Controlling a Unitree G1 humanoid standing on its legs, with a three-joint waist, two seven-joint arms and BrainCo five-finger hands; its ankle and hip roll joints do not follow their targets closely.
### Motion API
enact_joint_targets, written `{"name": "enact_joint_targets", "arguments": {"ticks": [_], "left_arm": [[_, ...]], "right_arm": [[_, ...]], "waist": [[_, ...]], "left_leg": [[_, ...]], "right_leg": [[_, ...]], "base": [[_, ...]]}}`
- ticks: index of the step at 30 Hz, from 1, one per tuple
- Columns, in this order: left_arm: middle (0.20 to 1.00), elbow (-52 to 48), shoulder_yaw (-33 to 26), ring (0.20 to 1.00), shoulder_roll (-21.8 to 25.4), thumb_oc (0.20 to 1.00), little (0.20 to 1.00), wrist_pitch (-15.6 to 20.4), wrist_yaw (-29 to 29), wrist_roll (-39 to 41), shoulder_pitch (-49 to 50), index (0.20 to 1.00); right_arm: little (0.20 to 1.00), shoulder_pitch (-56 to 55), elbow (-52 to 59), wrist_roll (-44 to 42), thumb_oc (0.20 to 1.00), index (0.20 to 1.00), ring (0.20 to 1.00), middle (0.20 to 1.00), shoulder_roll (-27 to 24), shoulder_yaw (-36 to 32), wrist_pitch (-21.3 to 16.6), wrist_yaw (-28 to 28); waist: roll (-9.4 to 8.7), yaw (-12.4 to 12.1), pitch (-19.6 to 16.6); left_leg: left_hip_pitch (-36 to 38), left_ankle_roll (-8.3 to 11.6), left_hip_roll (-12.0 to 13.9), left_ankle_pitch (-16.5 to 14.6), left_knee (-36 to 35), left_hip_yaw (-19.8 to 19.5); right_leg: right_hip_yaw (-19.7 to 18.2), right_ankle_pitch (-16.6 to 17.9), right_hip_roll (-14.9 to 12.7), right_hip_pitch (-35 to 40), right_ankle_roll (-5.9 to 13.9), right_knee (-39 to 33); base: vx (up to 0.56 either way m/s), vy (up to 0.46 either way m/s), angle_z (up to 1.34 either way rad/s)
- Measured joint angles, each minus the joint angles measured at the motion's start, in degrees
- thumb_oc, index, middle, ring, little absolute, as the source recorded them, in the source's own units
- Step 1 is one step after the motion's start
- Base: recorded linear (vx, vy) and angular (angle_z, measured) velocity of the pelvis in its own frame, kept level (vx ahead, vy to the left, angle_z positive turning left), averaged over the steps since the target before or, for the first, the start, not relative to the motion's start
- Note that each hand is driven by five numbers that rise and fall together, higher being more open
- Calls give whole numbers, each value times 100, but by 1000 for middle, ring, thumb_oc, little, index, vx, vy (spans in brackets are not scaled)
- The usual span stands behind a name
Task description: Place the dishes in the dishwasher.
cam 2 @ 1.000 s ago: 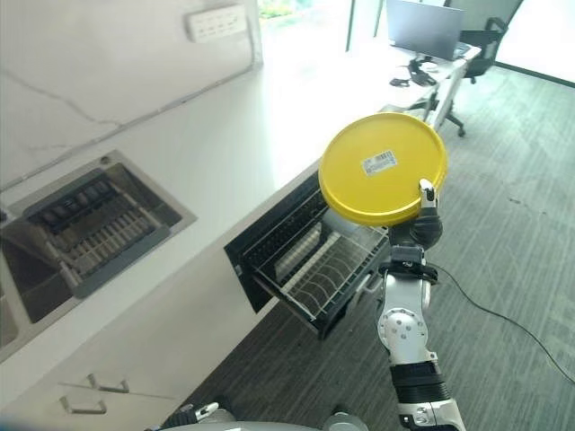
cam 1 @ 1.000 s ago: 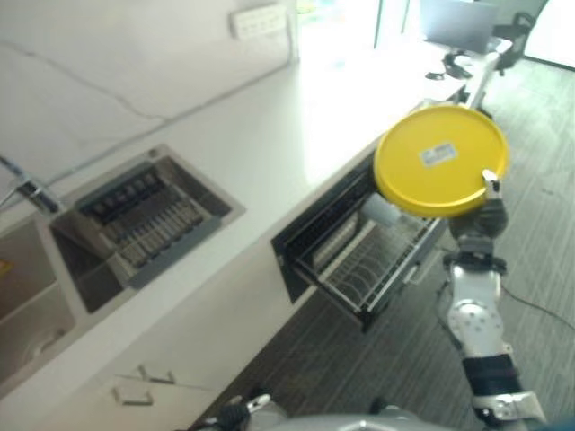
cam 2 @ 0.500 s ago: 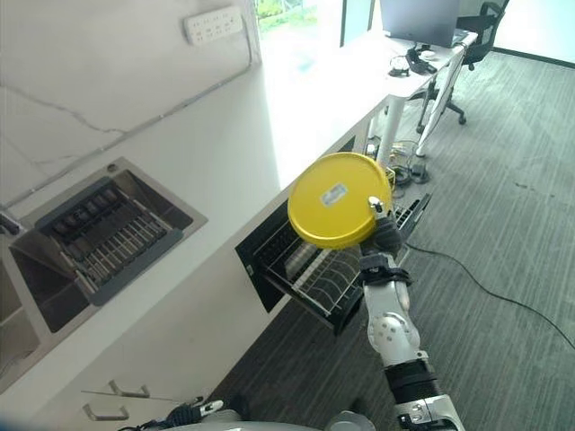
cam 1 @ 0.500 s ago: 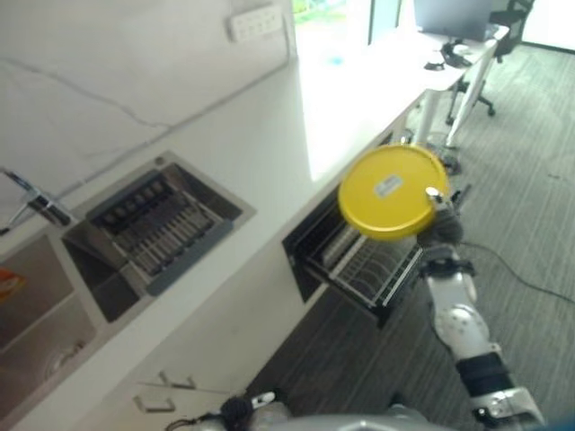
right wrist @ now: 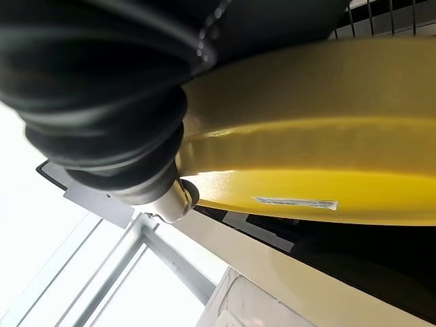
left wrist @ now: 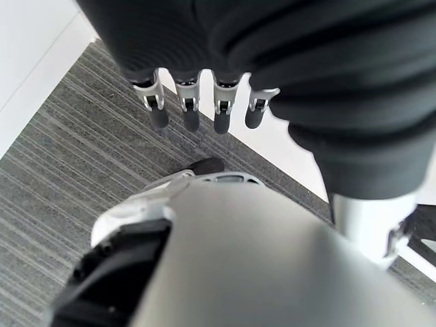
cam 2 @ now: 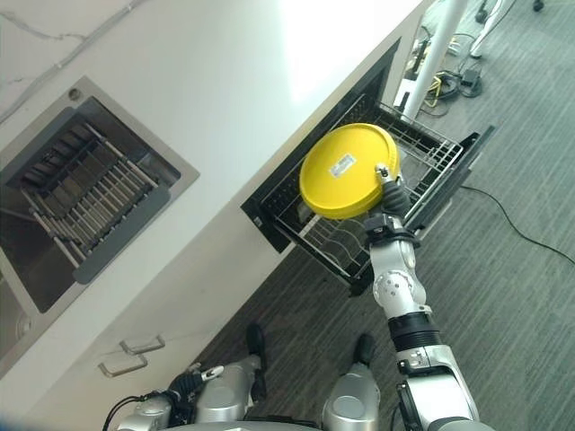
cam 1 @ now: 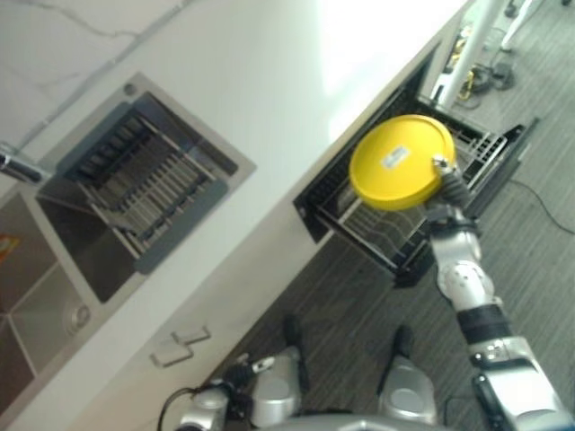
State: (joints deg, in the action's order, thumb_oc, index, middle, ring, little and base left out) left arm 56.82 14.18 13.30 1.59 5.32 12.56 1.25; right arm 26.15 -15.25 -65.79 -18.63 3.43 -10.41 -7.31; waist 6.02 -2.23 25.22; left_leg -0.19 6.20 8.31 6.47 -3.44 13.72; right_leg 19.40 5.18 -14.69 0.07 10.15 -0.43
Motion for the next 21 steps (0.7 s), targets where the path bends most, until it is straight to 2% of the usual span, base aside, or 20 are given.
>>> {"name": "enact_joint_targets", "arguments": {"ticks": [4, 6, 8, 10, 12, 14, 16, 17, 21], "left_arm": [[1000, -70, 167, 1000, 34, 1000, 1000, 150, 34, 2, -419, 1000], [1000, -162, 187, 1000, 82, 1000, 1000, 219, 70, 1, -647, 1000], [1000, -621, 607, 1000, 353, 1000, 1000, 355, 108, -20, -888, 1000], [1000, -704, 630, 1000, 355, 1000, 1000, 436, 108, -25, -893, 1000], [1000, -761, 767, 1000, 396, 1000, 1000, 537, -64, -51, -878, 1000], [1000, -839, 848, 1000, 430, 1000, 1000, 587, -187, -259, -882, 1000], [1000, -994, 847, 1000, 455, 1000, 1000, 597, -346, -322, -855, 1000], [1000, -1065, 849, 1000, 493, 1000, 1000, 604, -448, -481, -832, 1000], [1000, -1231, 844, 1000, 568, 1000, 1000, 638, -757, -580, -875, 1000]], "right_arm": [[200, 494, -284, 435, 200, 200, 200, 200, -205, 15, -8, -65], [200, 724, -557, 704, 200, 200, 200, 200, -375, 10, 4, -133], [200, 1211, -737, 1203, 200, 200, 200, 200, -772, 11, 5, -256], [200, 1255, -748, 1463, 200, 200, 200, 200, -801, 10, 8, -345], [200, 1257, -780, 1802, 200, 200, 200, 200, -861, 49, 8, -386], [200, 1274, -829, 2005, 200, 200, 200, 200, -976, 58, 10, -438], [200, 1350, -1083, 2262, 200, 200, 200, 200, -1110, 92, 126, -521], [200, 1353, -1193, 2475, 200, 200, 200, 200, -1134, 93, 159, -564], [200, 1536, -1393, 3277, 200, 200, 200, 200, -1521, 225, 244, -654]], "waist": [[83, -1, 422], [87, -80, 502], [101, -161, 608], [97, -178, 611], [102, -182, 607], [97, -177, 606], [95, -192, 606], [95, -197, 604], [86, -222, 604]], "left_leg": [[-390, -74, -19, -108, 456, -52], [-668, -100, -4, -127, 690, -61], [-1357, -146, 25, -175, 1191, -143], [-1500, -170, 38, -270, 1401, -170], [-1607, -206, 67, -471, 1803, -210], [-1783, -214, 71, -662, 2204, -241], [-1927, -199, 135, -1056, 2871, -249], [-1977, -235, 201, -1228, 3154, -242], [-2254, -281, 270, -1355, 3525, -283]], "right_leg": [[-56, -190, -170, -457, -50, 637], [-134, -245, -215, -768, -70, 921], [-239, -381, -313, -1502, -165, 1548], [-294, -447, -344, -1656, -205, 1764], [-333, -631, -407, -1704, -294, 2023], [-382, -762, -499, -1847, -285, 2327], [-523, -1029, -599, -1989, -212, 2817], [-572, -1074, -591, -2003, -244, 2983], [-615, -1183, -619, -2240, -268, 3296]], "base": [[-33, -18, 3], [-129, -68, 2], [-166, -32, 5], [-69, 13, 2], [-51, 21, 1], [60, -3, 2], [39, -12, -14], [-9, -28, -17], [-22, -32, -2]]}}
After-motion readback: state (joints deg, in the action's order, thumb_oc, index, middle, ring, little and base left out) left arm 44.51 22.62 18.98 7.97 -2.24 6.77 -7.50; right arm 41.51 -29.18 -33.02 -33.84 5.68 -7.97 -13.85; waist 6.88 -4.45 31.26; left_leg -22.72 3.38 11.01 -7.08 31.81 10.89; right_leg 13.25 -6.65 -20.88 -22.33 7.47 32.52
